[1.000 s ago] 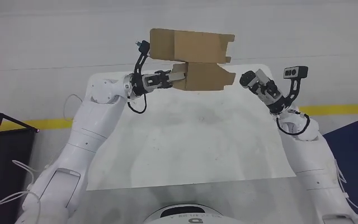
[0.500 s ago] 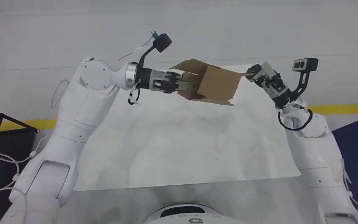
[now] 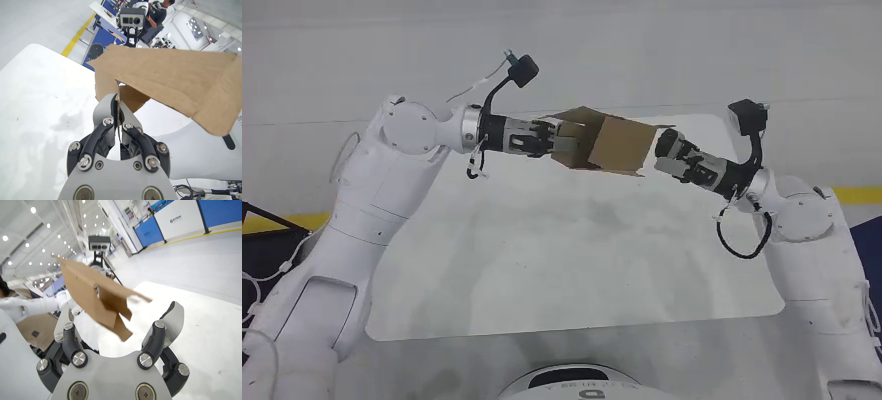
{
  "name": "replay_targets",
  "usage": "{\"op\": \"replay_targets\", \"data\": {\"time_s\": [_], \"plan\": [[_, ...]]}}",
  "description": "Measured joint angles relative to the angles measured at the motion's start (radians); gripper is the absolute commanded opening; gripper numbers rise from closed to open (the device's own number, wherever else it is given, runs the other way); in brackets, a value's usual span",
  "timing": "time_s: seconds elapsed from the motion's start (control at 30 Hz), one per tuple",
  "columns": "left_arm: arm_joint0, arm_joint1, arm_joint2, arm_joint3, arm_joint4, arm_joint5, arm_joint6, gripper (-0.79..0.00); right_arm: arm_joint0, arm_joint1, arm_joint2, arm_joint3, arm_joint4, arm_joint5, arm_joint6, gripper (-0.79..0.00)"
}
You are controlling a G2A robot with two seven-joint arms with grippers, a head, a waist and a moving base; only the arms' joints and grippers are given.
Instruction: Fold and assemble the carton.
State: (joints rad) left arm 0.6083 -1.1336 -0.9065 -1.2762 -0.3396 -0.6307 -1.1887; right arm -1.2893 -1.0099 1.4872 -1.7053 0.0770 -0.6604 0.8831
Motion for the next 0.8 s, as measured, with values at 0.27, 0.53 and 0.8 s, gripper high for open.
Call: {"op": "replay_targets", "data": {"time_s": [0.27, 0.53, 0.8], "plan": [[0.007, -0.002, 0.013, 0.005, 0.011, -0.012, 0.011, -0.785, -0.012, -0.002, 0.015, -0.02, -0.081, 0.056, -0.138, 0.0], [-0.005, 0.007, 0.039, -0.012, 0.079, 0.003, -0.004, -0.785, 0.041, -0.007, 0.018, -0.007, -0.247, 0.193, -0.292, -0.028], [-0.027, 0.004, 0.036, 0.041, 0.072, 0.025, 0.043, -0.785, 0.076, -0.012, -0.105, -0.066, -0.496, 0.212, -0.262, -0.012]]}}
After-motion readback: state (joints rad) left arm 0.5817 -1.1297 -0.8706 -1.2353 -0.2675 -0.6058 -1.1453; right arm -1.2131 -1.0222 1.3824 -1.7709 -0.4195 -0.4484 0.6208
